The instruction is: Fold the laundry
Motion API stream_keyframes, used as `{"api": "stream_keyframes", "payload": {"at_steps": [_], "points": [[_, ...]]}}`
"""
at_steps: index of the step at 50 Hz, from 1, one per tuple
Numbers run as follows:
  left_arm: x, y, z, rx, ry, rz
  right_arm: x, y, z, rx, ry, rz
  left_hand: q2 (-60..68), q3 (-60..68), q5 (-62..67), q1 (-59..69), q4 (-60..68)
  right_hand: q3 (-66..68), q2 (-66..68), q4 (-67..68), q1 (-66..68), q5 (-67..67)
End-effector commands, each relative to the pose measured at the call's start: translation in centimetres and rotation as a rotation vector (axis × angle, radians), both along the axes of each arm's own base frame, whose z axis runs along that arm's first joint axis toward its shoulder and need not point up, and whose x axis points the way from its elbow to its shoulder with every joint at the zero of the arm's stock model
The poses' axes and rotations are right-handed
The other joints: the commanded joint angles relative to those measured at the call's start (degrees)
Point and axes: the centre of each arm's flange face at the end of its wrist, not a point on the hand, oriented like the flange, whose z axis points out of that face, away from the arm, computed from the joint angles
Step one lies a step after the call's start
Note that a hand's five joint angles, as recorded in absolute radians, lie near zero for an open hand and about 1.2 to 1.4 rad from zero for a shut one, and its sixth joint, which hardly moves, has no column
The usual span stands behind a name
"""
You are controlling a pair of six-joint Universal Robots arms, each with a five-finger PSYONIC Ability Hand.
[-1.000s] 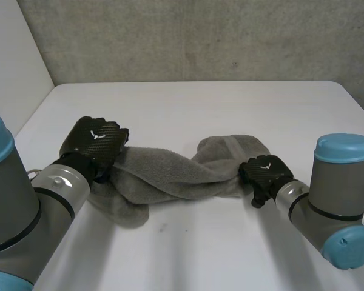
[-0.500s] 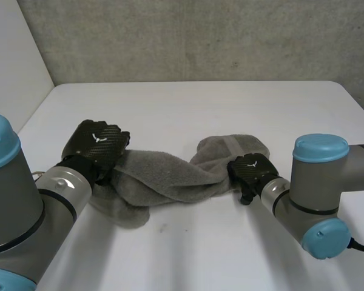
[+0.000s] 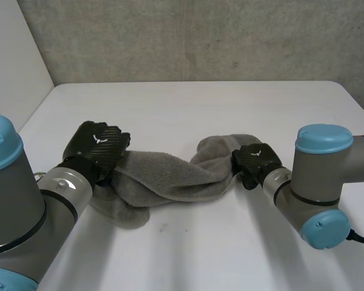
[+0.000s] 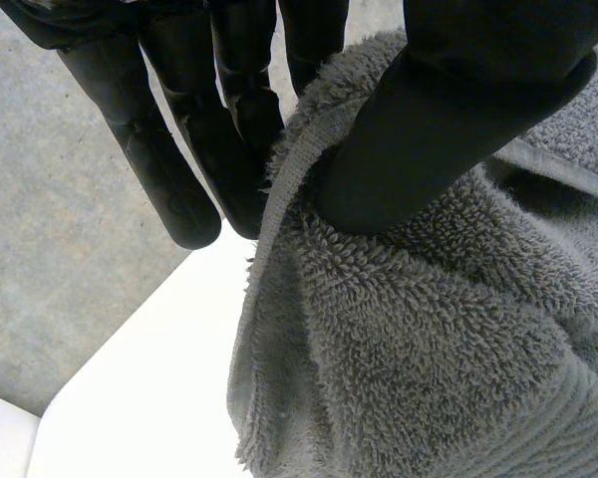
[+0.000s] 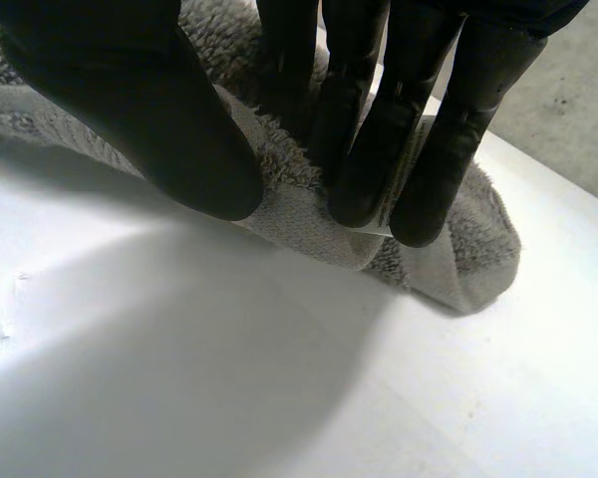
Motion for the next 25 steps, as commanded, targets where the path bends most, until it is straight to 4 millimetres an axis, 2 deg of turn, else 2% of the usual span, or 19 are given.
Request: {"api": "stream_keyframes", "payload": {"at_steps": [1,3,4,5,6,8,9,11,12,14,17,19,20,22,25], "points": [[0.2,-0.2,0.0,0.002,-0.002,0.009,-0.5,0.2,3.6,-0.069,-0.010,-0.006,10.4,10.3,11.1,12.9,10.2,12.4,12.8,11.9,25.6,14.4],[0.3,-0.3,-0.1,0.003,-0.002,0.015,-1.5,0.6,8.5,-0.162,-0.031,-0.017,10.4,10.3,11.1,12.9,10.2,12.4,12.8,11.9,25.6,14.4],[0.6,-0.7,-0.2,0.006,-0.004,0.029,-1.5,0.6,8.5,-0.163,-0.031,-0.017,10.4,10.3,11.1,12.9,10.2,12.4,12.8,11.9,25.6,14.4],[0.7,-0.7,-0.2,0.006,-0.004,0.029,-2.3,0.6,10.5,-0.200,-0.023,-0.028,10.4,10.3,11.1,12.9,10.2,12.4,12.8,11.9,25.6,14.4],[1.0,-0.8,-0.4,0.015,-0.010,0.039,-2.3,0.6,10.5,-0.200,-0.022,-0.028,10.4,10.3,11.1,12.9,10.2,12.4,12.8,11.9,25.6,14.4],[1.3,-0.9,-0.7,0.022,-0.017,0.048,-4.2,1.2,13.7,-0.249,0.048,-0.041,10.4,10.3,11.1,12.9,10.2,12.4,12.8,11.9,25.6,14.4],[1.4,-0.9,-1.0,0.031,-0.022,0.053,-4.2,1.2,13.7,-0.249,0.048,-0.041,10.4,10.3,11.1,12.9,10.2,12.4,12.8,11.9,25.6,14.4],[1.5,-0.8,-1.2,0.038,-0.026,0.054,-5.8,2.8,16.6,-0.290,0.149,-0.038,10.4,10.3,11.1,12.9,10.2,12.4,12.8,11.9,25.6,14.4],[1.6,-0.7,-1.4,0.049,-0.034,0.054,-5.8,2.8,16.6,-0.290,0.149,-0.038,10.4,10.3,11.1,12.9,10.2,12.4,12.8,11.9,25.6,14.4],[1.7,-0.4,-1.7,0.061,-0.041,0.051,-6.5,4.9,16.9,-0.258,0.269,0.011,10.4,10.3,11.1,12.9,10.2,12.4,12.8,11.9,25.6,14.4],[1.8,0.3,-2.5,0.095,-0.066,0.041,-6.7,5.8,16.5,-0.229,0.325,0.041,10.4,10.3,11.1,12.9,10.2,12.4,12.8,11.9,25.6,14.4],[1.9,0.7,-3.2,0.128,-0.086,0.036,-7.2,7.4,15.1,-0.142,0.428,0.094,10.4,10.3,11.1,12.9,10.2,12.4,12.8,11.9,25.6,14.4],[2.1,1.2,-4.0,0.174,-0.110,0.025,-7.2,7.4,15.1,-0.141,0.428,0.094,10.4,10.3,11.1,12.9,10.2,12.4,12.8,11.9,25.6,14.4],[2.2,1.6,-4.7,0.221,-0.134,0.013,-7.6,8.7,13.3,-0.064,0.519,0.155,10.4,10.3,11.1,12.9,10.2,12.4,12.8,11.9,25.6,14.4],[2.2,2.0,-5.4,0.286,-0.174,-0.013,-7.8,9.0,12.5,-0.037,0.562,0.185,10.4,10.3,11.1,12.9,10.2,12.4,12.8,11.9,25.6,14.4]]}}
